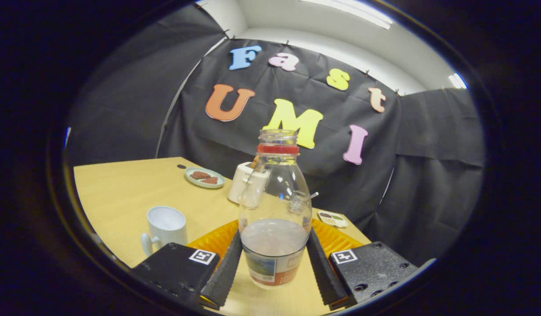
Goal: Take the bottle from table, then pour the juice into the cup, finally place the bottle on the coaster
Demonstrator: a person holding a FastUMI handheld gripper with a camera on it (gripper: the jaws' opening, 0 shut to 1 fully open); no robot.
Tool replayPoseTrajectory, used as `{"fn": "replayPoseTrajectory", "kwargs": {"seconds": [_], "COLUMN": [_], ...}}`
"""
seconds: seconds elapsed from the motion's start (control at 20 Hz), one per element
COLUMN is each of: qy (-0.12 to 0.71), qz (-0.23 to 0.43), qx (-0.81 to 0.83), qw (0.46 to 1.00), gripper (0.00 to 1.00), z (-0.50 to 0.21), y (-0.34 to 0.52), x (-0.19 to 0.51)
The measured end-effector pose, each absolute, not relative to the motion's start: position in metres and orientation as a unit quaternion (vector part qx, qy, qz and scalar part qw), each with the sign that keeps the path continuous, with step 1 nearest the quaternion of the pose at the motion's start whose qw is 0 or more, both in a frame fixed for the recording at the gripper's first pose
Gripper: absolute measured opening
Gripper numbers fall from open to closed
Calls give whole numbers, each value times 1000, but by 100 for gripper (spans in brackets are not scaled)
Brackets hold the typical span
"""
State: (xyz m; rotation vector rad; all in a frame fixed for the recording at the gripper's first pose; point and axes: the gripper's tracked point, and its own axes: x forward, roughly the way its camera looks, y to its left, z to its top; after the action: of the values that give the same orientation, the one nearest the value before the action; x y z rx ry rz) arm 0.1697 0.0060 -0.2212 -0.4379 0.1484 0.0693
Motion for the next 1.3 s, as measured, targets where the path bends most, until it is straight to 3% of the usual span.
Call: {"fn": "replayPoseTrajectory", "kwargs": {"seconds": [0.35, 1.3], "qy": [100, 25], "qz": [35, -23], "qx": [-307, -588], "qw": [946, 808], "gripper": [81, 81], "z": [-208, -202], "y": [8, 4], "x": [175, 199]}}
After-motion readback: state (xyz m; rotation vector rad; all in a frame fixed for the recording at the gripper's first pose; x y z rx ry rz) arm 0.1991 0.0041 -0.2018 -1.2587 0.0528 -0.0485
